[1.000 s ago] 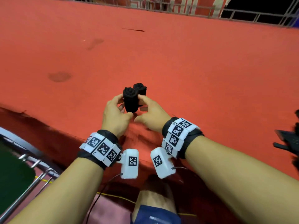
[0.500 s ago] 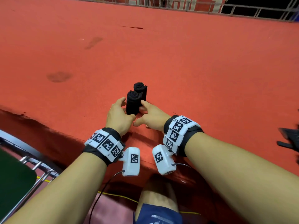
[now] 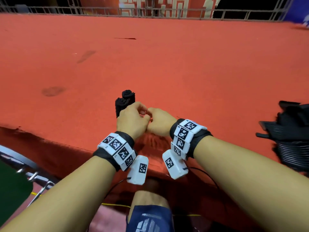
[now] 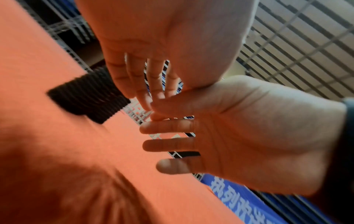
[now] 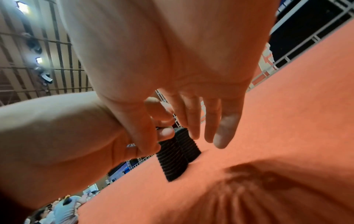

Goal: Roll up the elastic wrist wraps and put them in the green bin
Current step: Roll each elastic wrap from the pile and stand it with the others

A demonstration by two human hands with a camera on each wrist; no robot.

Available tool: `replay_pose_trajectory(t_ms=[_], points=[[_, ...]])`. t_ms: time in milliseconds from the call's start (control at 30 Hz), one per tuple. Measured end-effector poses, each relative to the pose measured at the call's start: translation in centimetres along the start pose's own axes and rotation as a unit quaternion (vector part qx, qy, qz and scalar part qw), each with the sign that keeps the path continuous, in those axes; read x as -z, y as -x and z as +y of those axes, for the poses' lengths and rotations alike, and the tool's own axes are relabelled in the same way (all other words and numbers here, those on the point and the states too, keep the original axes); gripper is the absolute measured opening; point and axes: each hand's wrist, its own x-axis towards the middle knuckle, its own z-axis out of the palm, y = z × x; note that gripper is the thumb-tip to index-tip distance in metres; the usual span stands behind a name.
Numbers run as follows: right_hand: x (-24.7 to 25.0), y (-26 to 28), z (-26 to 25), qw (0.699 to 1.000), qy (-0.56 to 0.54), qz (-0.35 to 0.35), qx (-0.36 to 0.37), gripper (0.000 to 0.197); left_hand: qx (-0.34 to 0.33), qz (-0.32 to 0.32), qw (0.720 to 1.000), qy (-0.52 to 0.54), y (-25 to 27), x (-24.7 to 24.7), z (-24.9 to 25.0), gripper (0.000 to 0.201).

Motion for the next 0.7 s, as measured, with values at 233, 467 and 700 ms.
replay_pose_trajectory(t_ms=[233, 467, 700], points=[[5.4, 5.6, 7.4, 0.991, 0.083, 0.067, -0.083, 0.057, -0.128, -0.125, 0.969, -0.172, 2.0, -5.3, 8.0, 0.025], [10.5, 13.9, 15.1, 0.968, 0.112, 0.141, -0.178, 0.063, -0.229, -0.206, 0.921, -0.239, 5.6, -12.7, 16.0, 0.032], [13.9, 22.5, 21.4, 0.931, 0.107, 0.231, -0.262, 0.039, -0.299, -0.284, 0.889, -0.200, 10.5, -19.1, 22.2, 0.030]])
